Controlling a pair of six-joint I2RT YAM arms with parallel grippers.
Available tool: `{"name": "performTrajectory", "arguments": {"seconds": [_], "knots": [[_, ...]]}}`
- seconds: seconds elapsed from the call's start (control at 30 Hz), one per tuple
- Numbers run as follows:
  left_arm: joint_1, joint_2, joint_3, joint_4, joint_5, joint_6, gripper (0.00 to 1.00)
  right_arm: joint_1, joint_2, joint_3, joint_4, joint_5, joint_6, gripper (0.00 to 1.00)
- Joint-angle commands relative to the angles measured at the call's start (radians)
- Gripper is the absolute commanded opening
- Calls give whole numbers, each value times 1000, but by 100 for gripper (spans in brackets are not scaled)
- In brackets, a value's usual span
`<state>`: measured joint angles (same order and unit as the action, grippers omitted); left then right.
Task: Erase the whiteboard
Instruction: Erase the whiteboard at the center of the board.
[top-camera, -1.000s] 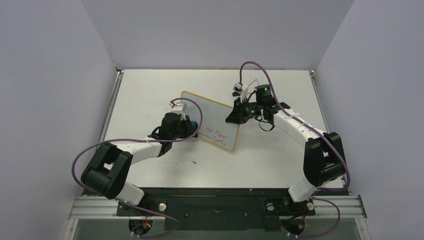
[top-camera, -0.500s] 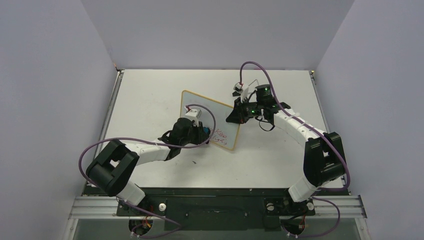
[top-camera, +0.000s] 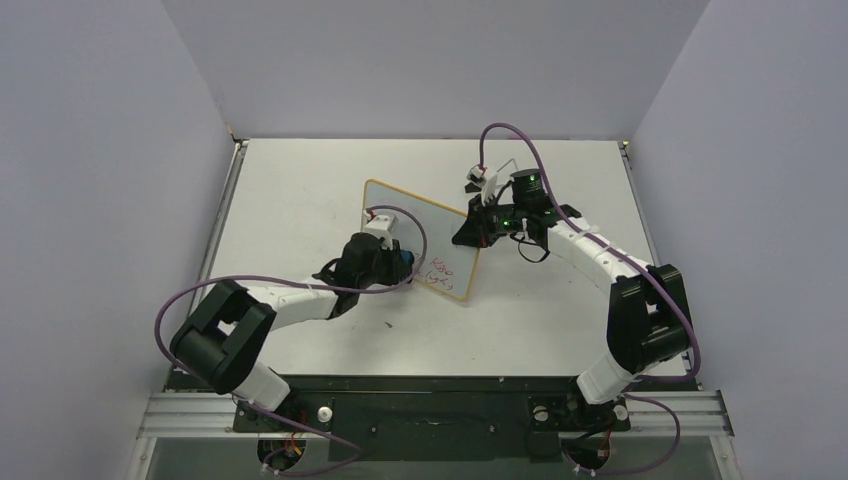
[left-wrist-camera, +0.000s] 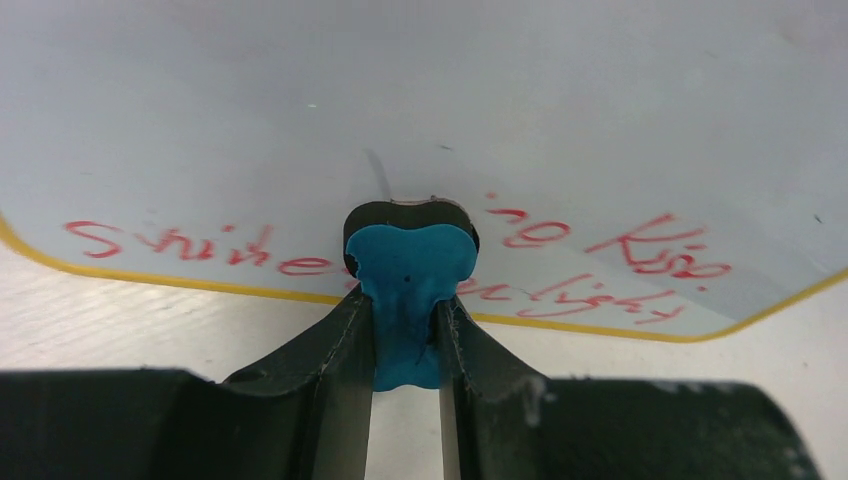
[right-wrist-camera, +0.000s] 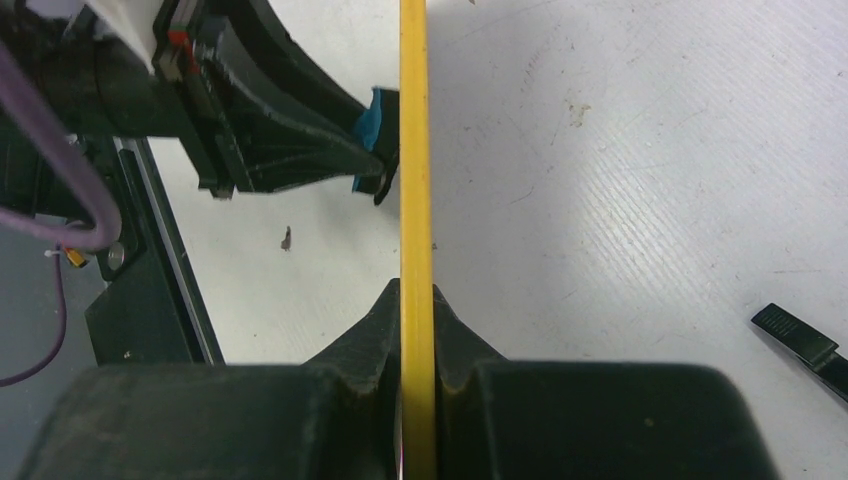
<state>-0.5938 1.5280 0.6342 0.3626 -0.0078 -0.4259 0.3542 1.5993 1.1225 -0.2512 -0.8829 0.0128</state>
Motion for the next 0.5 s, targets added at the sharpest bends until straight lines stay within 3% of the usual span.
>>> {"name": "performTrajectory", "arguments": {"seconds": [0.0,0.47], "knots": [[-108,-2,33,75,-34,36,0,26,3,11,-89,-40,0,0],[39,-7,101,-8,-21,-10,0,27,4,11,-90,-41,-2,0]]}}
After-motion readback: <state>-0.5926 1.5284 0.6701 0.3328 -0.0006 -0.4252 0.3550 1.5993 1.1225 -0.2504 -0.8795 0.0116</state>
